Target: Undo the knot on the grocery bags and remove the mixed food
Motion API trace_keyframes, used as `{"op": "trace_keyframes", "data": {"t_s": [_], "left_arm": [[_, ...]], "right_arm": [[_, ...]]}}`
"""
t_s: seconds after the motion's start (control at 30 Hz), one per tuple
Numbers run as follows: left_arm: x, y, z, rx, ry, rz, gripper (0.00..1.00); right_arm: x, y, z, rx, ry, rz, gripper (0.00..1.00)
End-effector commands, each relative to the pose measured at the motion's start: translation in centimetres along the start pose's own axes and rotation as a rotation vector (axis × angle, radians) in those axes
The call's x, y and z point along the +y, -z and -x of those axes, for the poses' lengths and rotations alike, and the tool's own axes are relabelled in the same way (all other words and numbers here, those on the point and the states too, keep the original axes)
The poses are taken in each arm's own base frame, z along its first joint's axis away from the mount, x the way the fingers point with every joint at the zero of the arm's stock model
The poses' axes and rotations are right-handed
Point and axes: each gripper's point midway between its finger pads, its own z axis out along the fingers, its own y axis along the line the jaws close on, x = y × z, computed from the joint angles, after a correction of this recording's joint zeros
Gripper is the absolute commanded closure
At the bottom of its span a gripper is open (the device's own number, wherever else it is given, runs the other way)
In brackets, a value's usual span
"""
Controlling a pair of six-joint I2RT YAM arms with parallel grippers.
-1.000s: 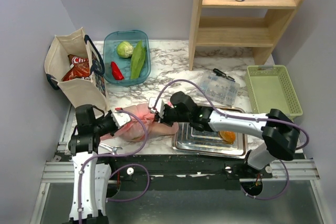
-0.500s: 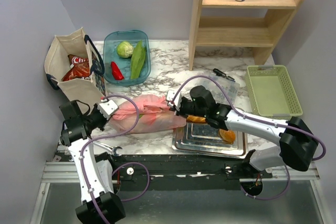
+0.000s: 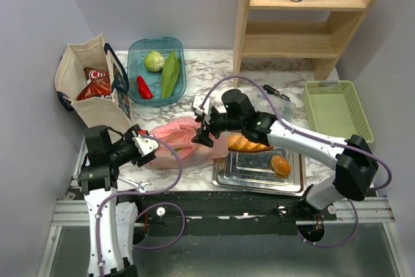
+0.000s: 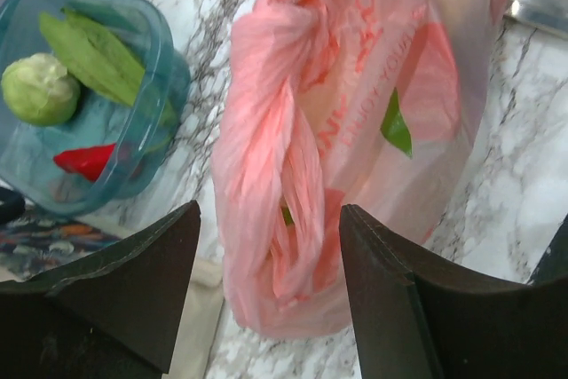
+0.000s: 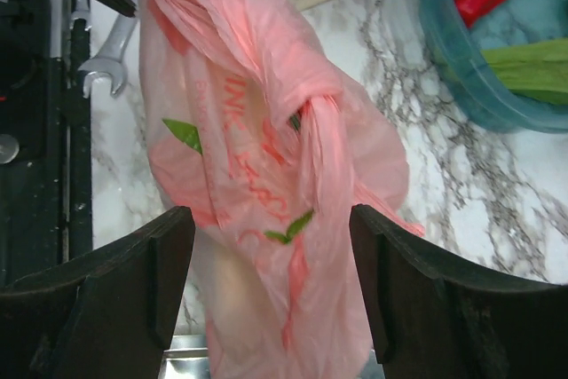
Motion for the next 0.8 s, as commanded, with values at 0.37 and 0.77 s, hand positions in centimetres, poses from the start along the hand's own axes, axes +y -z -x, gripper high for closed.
{"op": "trace_keyframes", "data": {"t_s": [0.37, 0.77], "left_arm": [[1.5, -6.0, 3.4, -0.056, -0.096, -0.087, 0.42], [-2.0, -7.4, 2.0, -0.053, -0.282, -0.228, 0.39]], "right_arm": [[0.5, -4.6, -2.1, 0.095, -0.049, 0.041, 0.80], [0.4, -3.2, -1.2, 0.082, -0.041, 0.015, 0.99]]}}
